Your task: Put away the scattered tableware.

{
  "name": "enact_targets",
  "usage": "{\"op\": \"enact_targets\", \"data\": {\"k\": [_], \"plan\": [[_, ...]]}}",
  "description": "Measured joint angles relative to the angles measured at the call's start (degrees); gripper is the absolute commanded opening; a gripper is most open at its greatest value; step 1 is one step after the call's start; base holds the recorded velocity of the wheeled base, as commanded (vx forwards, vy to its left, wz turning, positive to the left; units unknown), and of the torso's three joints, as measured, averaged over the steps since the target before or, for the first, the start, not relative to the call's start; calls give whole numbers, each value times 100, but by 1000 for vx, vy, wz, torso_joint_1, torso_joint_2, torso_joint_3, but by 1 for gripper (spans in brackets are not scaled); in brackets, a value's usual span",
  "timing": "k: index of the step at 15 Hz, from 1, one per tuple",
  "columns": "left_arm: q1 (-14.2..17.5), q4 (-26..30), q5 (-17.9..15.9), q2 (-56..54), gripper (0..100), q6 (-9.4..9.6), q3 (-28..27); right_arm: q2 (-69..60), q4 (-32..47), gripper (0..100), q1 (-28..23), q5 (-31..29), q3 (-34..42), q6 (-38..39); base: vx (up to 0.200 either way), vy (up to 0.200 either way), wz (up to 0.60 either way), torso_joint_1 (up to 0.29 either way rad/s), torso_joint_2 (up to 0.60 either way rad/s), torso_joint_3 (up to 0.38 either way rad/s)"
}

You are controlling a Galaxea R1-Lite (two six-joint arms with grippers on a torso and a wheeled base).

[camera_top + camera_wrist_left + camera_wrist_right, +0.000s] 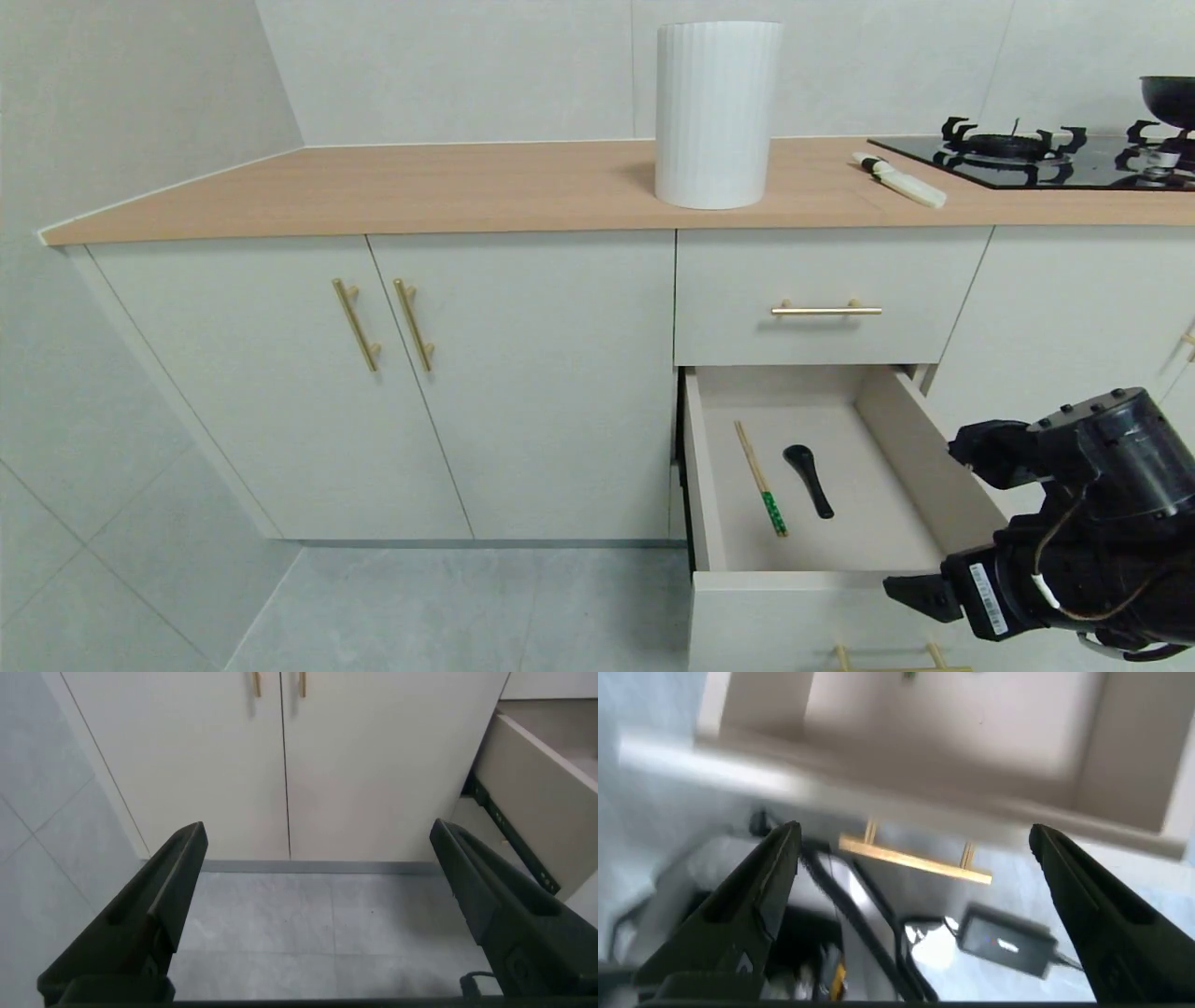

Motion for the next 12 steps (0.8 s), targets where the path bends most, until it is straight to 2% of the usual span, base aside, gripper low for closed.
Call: {"op": "enact_targets", "data": {"k": [5, 12], "plan": [[0, 0, 0, 0, 100, 0, 0, 246, 284, 100, 211, 402, 127, -212, 0, 0, 0, 0, 0, 0], [0, 0, 0, 0, 100, 0, 0, 951, 7, 100, 371, 268, 91, 113, 0, 0, 0, 0, 0, 0]]}}
